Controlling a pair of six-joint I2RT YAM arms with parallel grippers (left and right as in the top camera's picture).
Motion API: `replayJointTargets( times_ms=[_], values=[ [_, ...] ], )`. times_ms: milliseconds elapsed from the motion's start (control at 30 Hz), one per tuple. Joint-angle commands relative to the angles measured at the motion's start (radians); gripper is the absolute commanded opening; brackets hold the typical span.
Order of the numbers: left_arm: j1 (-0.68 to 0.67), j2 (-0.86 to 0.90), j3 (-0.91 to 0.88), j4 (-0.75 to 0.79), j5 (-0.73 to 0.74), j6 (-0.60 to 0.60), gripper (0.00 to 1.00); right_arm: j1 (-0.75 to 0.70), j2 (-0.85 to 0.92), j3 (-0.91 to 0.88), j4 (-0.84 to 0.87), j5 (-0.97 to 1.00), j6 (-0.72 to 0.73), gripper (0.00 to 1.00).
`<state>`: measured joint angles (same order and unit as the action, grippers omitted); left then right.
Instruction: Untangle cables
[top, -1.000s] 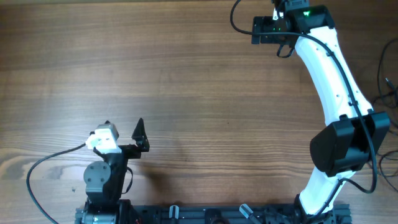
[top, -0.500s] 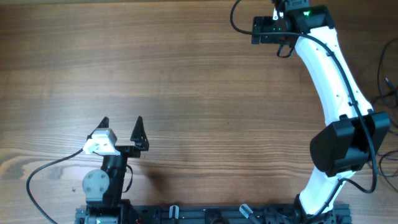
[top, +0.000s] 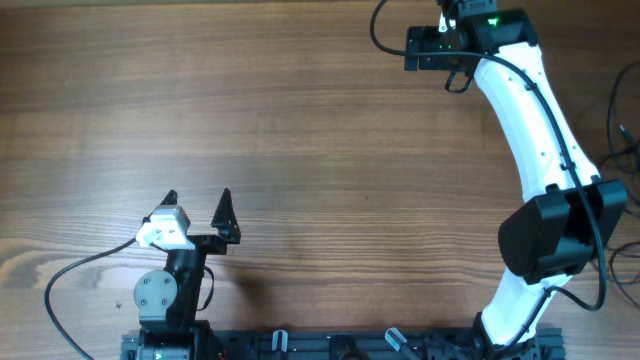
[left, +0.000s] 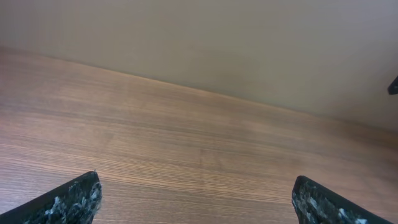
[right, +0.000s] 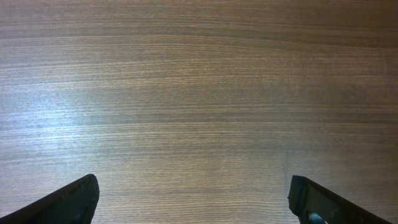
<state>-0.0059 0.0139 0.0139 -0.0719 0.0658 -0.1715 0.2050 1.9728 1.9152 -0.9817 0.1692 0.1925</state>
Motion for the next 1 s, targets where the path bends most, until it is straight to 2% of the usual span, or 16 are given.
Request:
replayJointTargets(
  times_ms=[0, 267, 967],
  values=[
    [0.007, -0.011, -0.008, -0.006, -0.026, 0.122, 1.00, -0.002, 0.004, -0.006, 0.002, 0.014, -0.006, 1.00],
    [0.009, -0.011, -0.008, -0.007, -0.034, 0.281, 1.00, -0.002, 0.004, -0.006, 0.002, 0.014, -0.007, 1.00],
    [0.009, -0.009, -0.008, -0.003, -0.033, 0.272, 1.00, -0.002, 0.004, -0.006, 0.002, 0.014, -0.007, 1.00]
  ],
)
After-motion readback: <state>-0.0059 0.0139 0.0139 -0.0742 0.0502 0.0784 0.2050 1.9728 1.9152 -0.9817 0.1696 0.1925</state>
